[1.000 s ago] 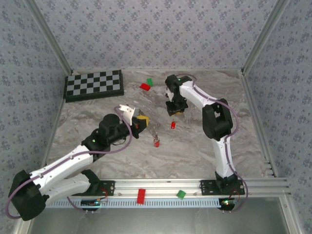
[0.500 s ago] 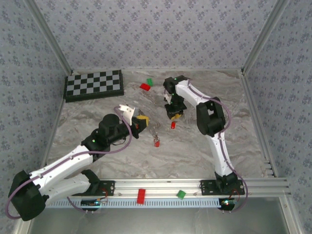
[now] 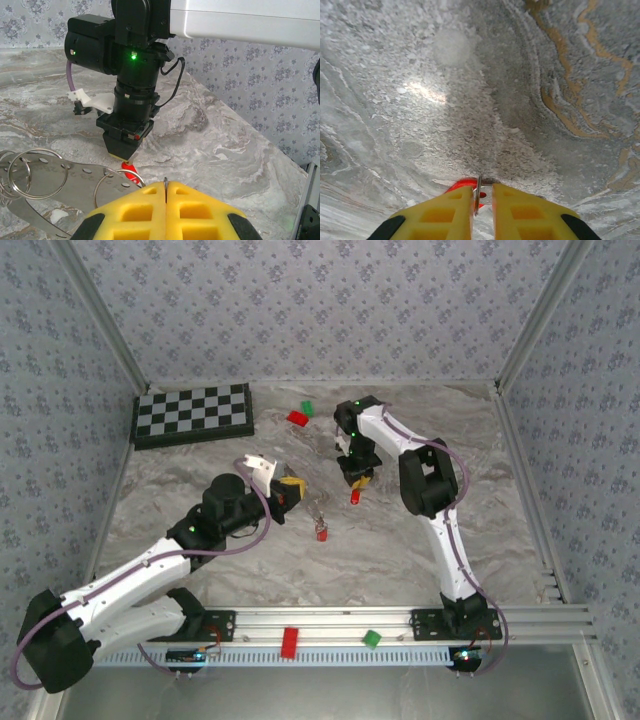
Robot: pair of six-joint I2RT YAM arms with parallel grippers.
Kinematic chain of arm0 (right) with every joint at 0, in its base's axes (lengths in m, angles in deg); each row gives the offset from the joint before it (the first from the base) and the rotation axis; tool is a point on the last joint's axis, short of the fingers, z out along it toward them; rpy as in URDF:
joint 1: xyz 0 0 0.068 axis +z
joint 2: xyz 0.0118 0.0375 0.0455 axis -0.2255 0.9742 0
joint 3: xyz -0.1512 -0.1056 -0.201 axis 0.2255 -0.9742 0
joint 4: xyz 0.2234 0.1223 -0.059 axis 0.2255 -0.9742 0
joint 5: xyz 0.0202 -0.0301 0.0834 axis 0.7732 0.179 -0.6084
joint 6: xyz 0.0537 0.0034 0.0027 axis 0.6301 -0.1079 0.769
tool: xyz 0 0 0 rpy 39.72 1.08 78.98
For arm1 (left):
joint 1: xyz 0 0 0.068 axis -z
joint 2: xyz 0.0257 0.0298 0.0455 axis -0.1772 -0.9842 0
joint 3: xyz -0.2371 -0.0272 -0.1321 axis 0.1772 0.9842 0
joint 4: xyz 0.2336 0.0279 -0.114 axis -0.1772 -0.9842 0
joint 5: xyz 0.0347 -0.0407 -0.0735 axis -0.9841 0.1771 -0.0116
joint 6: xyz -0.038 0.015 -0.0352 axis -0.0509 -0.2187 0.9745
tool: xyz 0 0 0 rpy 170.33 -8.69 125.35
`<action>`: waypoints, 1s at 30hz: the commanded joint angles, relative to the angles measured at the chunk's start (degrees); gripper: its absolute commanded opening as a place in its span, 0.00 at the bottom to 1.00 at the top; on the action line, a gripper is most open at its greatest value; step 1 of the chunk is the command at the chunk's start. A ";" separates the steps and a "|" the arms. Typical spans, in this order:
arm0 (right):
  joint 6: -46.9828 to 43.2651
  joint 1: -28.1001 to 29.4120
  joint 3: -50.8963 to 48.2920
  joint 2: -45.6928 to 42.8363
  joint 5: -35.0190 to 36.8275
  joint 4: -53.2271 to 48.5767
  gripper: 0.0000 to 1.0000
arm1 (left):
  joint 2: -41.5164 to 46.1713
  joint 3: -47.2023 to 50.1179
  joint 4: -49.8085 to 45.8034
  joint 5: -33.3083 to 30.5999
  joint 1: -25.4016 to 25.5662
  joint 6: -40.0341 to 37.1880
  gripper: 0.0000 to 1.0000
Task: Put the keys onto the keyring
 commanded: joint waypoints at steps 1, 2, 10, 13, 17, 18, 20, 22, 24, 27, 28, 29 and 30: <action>-0.66 0.18 1.74 1.35 -0.89 -1.90 0.17 | 1.14 -0.37 2.85 0.28 0.25 0.24 0.00; -0.66 0.16 1.78 1.46 -0.97 -1.78 0.17 | 1.12 -0.37 2.86 0.25 0.21 0.19 0.00; -1.19 0.12 1.53 1.50 -1.17 -1.74 0.00 | 0.83 -0.37 3.06 0.38 0.27 0.20 0.00; -0.78 0.28 -0.81 -0.37 -0.97 1.05 0.00 | 0.73 -0.36 3.07 0.39 0.28 0.21 0.00; 1.20 0.80 -6.78 -4.68 -0.33 6.73 0.00 | 0.43 -0.28 3.21 0.41 0.32 0.32 0.00; 1.71 0.93 -8.61 -5.94 -0.20 8.67 0.00 | 0.39 -0.29 3.24 0.43 0.27 0.37 0.00; 3.28 1.15 -13.14 -9.37 0.47 13.28 0.00 | 0.30 -0.29 3.28 0.52 0.29 0.51 0.00; 4.76 1.56 -17.34 -12.27 1.62 17.91 0.00 | 0.16 -0.26 3.36 0.52 0.26 0.46 0.00; 6.14 1.95 -21.72 -15.31 2.91 23.19 0.00 | -0.06 -0.30 3.58 0.64 0.35 0.55 0.00; 8.17 2.53 -27.48 -18.63 4.89 28.70 0.00 | -0.47 -0.27 3.71 0.83 0.27 0.63 0.00; 8.66 2.63 -28.99 -19.49 5.24 30.23 0.00 | -0.58 -0.36 3.81 0.83 0.27 0.69 0.00; 9.30 2.72 -30.28 -20.30 5.98 31.67 0.00 | -0.67 -0.35 3.86 0.85 0.32 0.63 0.00; 9.67 2.81 -31.40 -20.94 6.55 32.88 0.00 | -0.74 -0.37 3.86 0.89 0.27 0.64 0.00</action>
